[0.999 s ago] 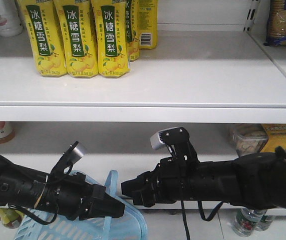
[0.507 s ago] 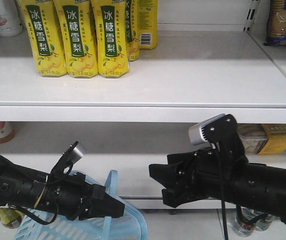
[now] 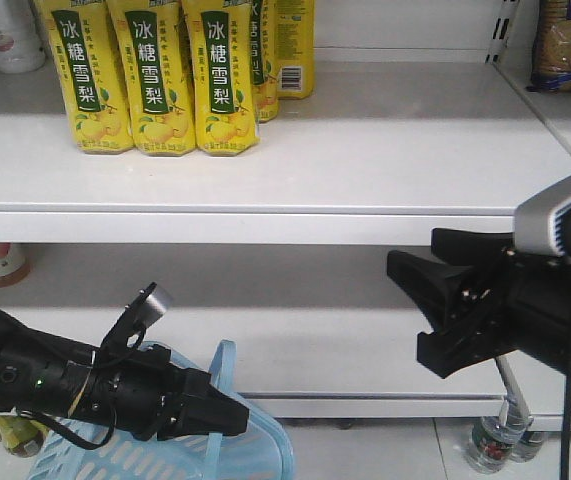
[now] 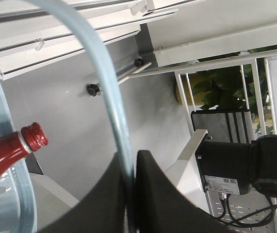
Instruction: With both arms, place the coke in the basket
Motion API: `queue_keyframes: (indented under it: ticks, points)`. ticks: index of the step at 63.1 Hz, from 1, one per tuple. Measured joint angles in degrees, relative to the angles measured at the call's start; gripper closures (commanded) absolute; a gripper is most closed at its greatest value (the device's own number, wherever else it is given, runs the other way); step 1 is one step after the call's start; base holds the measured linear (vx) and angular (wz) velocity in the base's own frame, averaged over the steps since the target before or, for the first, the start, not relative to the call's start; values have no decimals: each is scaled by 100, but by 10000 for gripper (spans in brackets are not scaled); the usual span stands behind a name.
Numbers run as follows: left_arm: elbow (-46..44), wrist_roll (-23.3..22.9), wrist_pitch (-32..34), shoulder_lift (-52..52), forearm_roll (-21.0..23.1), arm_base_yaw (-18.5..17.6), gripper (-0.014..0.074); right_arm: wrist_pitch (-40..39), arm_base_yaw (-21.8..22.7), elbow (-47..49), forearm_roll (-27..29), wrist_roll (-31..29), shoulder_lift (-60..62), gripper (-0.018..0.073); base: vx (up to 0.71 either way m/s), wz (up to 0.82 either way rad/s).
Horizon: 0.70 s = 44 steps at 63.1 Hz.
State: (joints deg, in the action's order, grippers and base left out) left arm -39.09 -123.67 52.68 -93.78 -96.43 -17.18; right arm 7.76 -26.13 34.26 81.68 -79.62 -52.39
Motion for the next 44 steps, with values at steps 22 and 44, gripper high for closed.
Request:
queue_keyframes:
  ticks: [22,44]
  points:
    - [0,0,0,0,0,0,601,203,820,0,-987,723,828,175,0,0]
    - [0,0,0,0,0,0,601,1777,2197,-5,-3150,2628,1164,175,0,0]
